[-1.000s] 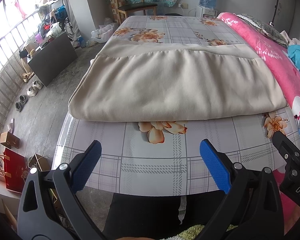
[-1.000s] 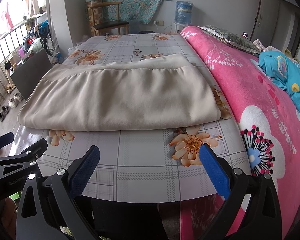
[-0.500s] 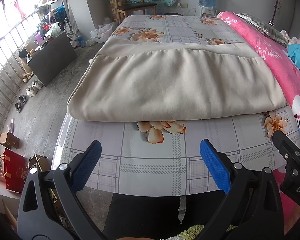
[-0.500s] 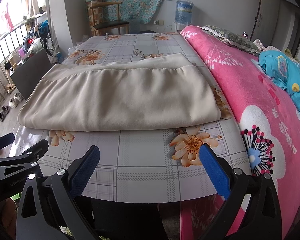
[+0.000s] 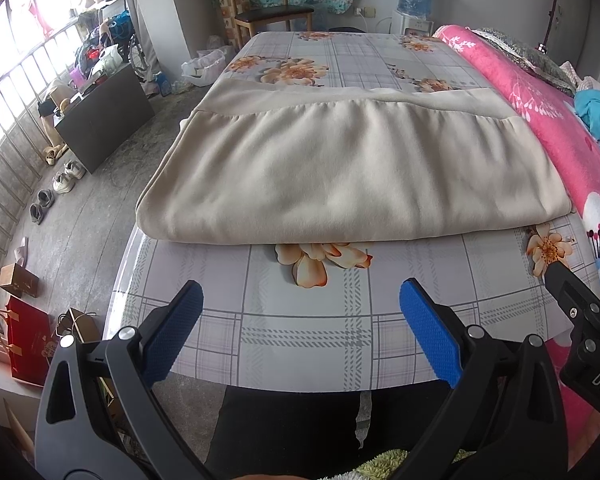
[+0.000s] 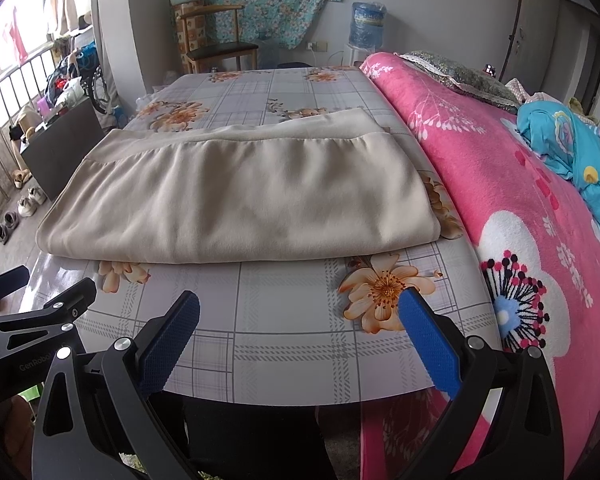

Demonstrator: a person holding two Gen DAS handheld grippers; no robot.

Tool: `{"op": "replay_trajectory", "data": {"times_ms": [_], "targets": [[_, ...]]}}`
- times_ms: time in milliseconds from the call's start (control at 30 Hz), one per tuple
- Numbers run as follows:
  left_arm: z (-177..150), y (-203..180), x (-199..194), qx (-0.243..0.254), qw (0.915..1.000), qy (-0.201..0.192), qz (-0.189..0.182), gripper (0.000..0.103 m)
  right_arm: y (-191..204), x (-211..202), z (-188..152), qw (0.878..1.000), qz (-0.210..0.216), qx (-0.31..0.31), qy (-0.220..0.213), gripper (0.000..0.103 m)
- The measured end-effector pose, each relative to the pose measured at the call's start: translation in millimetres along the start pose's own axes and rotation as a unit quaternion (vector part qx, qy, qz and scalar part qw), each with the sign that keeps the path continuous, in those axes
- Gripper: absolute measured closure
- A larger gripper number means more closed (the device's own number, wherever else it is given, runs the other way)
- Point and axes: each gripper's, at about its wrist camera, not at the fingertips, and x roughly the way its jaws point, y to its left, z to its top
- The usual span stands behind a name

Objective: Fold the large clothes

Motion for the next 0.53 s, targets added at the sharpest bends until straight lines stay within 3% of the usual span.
{"op": "replay_trajectory", "data": {"times_ms": [533], "targets": [[0.4, 0.2, -1.1, 0.0, 1.0, 0.0, -0.001, 0.008, -0.6, -1.2, 1.1, 1.0, -0.001, 0.0, -0.001, 0.006]]}}
